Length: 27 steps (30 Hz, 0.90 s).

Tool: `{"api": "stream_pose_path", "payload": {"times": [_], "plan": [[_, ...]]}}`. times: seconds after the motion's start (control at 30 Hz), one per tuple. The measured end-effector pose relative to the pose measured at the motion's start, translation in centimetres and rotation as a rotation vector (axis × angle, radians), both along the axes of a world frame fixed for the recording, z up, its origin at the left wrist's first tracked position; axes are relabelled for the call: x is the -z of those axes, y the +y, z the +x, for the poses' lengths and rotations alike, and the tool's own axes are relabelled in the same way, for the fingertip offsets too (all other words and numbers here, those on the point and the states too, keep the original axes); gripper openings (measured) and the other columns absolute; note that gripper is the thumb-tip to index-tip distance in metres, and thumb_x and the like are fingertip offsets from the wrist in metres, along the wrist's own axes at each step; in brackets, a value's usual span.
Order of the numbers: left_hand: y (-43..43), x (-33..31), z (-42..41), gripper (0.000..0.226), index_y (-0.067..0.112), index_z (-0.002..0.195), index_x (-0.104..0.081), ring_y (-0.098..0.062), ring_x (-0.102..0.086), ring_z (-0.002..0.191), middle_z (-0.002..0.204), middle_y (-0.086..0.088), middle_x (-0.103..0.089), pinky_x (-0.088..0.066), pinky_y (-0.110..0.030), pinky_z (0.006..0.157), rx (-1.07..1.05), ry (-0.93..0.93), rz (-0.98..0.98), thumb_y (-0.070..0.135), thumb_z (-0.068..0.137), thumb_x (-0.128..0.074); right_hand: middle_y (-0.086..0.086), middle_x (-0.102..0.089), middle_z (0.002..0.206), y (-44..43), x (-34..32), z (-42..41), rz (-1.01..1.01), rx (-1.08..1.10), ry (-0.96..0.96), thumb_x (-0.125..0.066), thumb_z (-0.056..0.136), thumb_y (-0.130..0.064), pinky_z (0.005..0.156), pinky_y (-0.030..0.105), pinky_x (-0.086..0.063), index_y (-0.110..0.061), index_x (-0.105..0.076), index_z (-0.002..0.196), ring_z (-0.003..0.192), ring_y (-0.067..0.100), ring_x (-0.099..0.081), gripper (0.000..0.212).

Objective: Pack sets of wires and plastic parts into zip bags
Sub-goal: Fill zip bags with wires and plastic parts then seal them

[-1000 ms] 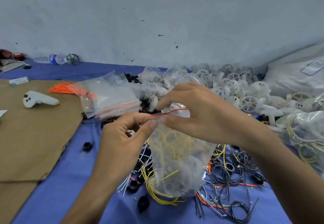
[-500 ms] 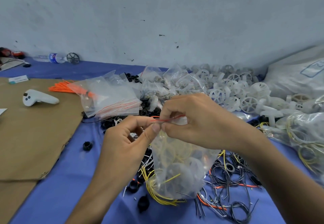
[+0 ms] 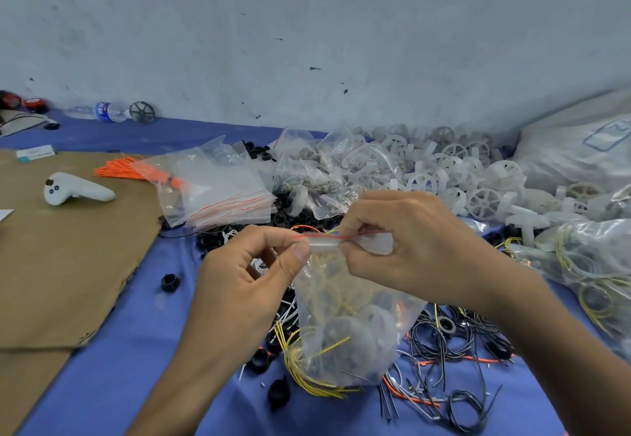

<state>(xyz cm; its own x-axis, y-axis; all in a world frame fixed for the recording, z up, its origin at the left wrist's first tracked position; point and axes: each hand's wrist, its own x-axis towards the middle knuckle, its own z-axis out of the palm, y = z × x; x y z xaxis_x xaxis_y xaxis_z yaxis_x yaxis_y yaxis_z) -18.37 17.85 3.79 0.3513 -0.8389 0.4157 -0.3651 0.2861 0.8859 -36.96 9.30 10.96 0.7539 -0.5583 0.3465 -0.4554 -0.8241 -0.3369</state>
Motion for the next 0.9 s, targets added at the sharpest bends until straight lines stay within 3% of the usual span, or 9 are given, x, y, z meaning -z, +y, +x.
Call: {"api": "stream_pose_path", "payload": {"times": [0.27, 0.4, 0.53, 0.7, 0.8, 0.9], "plan": [[0.0, 0.5, 0.6, 0.009, 0.041, 0.087, -0.073, -0.003, -0.042, 0.050, 0.077, -0.001, -0.068, -0.039, -0.016, 0.047, -0.036, -0.019, 0.002, 0.043, 0.078, -0.071, -0.010, -0.060, 0.077, -0.4, 0.2, -2.2, -0.015, 0.074, -0.004, -0.066, 0.078, -0.028, 0.073, 0.035, -0.049, -0.025, -0.063, 0.077, 0.076, 0.011, -0.059, 0.004], [0.0, 0.8, 1.0, 0.008, 0.042, 0.087, -0.072, -0.020, -0.053, 0.057, 0.078, 0.000, -0.069, -0.045, -0.027, 0.052, -0.064, -0.021, -0.002, 0.043, 0.079, -0.070, -0.011, -0.061, 0.074, -0.7, 0.3, -3.7, -0.004, 0.101, -0.037, -0.065, 0.076, -0.028, 0.071, 0.034, -0.049, -0.025, -0.063, 0.073, 0.073, 0.012, -0.060, 0.004], [-0.1, 0.7, 1.5, 0.007, 0.041, 0.086, -0.072, -0.002, -0.048, 0.053, 0.076, 0.006, -0.069, -0.041, -0.017, 0.049, -0.066, -0.038, -0.032, 0.040, 0.079, -0.070, -0.009, -0.062, 0.073, -1.1, 0.5, -5.3, 0.000, 0.132, -0.073, -0.066, 0.074, -0.024, 0.069, 0.025, -0.047, -0.026, -0.064, 0.072, 0.070, 0.012, -0.059, 0.004], [-0.3, 0.9, 1.6, 0.005, 0.038, 0.085, -0.073, -0.001, -0.047, 0.054, 0.074, 0.002, -0.068, -0.040, -0.015, 0.049, -0.068, -0.022, -0.020, 0.039, 0.080, -0.073, -0.012, -0.064, 0.078, -1.4, 1.1, -6.7, -0.015, 0.200, -0.109, -0.070, 0.072, -0.020, 0.066, 0.007, -0.040, -0.029, -0.064, 0.071, 0.072, 0.006, -0.060, 0.010], [-0.4, 0.9, 1.7, 0.006, 0.037, 0.084, -0.073, 0.000, -0.051, 0.058, 0.073, 0.008, -0.069, -0.041, -0.012, 0.052, -0.064, 0.000, -0.011, 0.038, 0.078, -0.072, -0.011, -0.064, 0.077, -1.6, 1.5, -7.5, -0.004, 0.215, -0.117, -0.076, 0.072, -0.013, 0.066, 0.006, -0.040, -0.029, -0.064, 0.071, 0.072, 0.007, -0.061, 0.019], [-0.5, 1.2, 2.1, 0.007, 0.037, 0.085, -0.073, -0.002, -0.055, 0.062, 0.076, 0.008, -0.071, -0.046, -0.015, 0.056, -0.055, 0.009, 0.009, 0.040, 0.080, -0.077, -0.012, -0.065, 0.074, -1.7, 1.8, -7.8, 0.004, 0.234, -0.150, -0.075, 0.073, -0.023, 0.065, 0.007, -0.040, -0.031, -0.065, 0.071, 0.070, 0.007, -0.061, 0.014]]}}
